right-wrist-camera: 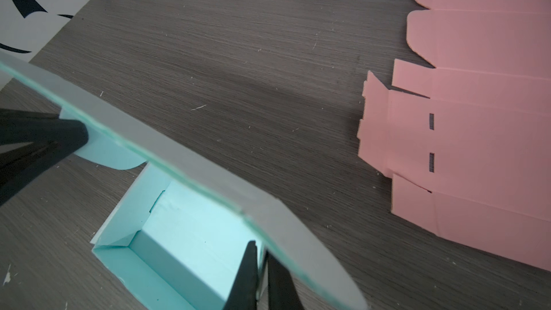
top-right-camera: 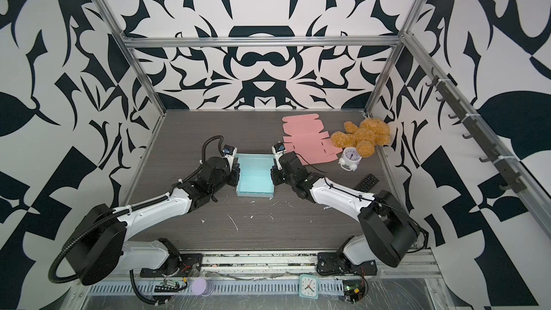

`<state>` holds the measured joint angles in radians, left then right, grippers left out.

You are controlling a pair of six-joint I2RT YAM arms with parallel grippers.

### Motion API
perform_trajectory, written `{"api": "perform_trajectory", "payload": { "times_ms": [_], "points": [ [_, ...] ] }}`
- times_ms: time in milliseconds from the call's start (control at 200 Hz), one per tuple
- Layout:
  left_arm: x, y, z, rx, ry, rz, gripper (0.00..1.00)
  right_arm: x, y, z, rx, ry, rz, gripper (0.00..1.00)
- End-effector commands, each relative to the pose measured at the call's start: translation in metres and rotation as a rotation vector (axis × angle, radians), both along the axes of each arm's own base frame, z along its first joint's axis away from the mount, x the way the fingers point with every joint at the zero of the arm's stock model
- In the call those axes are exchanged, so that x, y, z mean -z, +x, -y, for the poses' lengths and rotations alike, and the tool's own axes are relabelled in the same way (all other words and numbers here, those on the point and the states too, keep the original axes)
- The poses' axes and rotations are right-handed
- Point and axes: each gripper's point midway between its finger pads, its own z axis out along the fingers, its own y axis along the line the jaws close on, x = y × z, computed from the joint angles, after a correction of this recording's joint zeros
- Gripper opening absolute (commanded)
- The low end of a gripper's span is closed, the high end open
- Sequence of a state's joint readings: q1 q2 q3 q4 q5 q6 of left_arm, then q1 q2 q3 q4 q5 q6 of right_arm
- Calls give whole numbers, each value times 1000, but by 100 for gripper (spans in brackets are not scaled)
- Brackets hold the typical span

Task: Fold the paper box
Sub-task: 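Press the lid down over the tray with both grippers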

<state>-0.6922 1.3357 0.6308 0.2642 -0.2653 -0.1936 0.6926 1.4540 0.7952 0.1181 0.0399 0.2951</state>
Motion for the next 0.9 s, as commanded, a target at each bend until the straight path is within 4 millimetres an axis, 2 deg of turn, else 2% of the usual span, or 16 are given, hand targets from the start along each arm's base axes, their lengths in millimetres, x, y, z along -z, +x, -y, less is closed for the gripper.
{"api": "perform_trajectory", "payload": {
  "times_ms": [0, 180, 405, 895],
  "points": [
    [-11, 2, 16, 49, -61, 51, 2, -32, 9, -25, -46, 97, 49, 11],
    [-4, 2, 18, 62, -67, 67, 2, -30, 15, -28, -46, 83, 52, 11],
    [15, -4, 18, 83, -80, 93, 2, -21, 10, -30, -72, 70, 41, 12],
    [38, -30, 29, 123, -35, 114, 3, -10, -5, -15, -57, 30, 33, 12]
  ]
}}
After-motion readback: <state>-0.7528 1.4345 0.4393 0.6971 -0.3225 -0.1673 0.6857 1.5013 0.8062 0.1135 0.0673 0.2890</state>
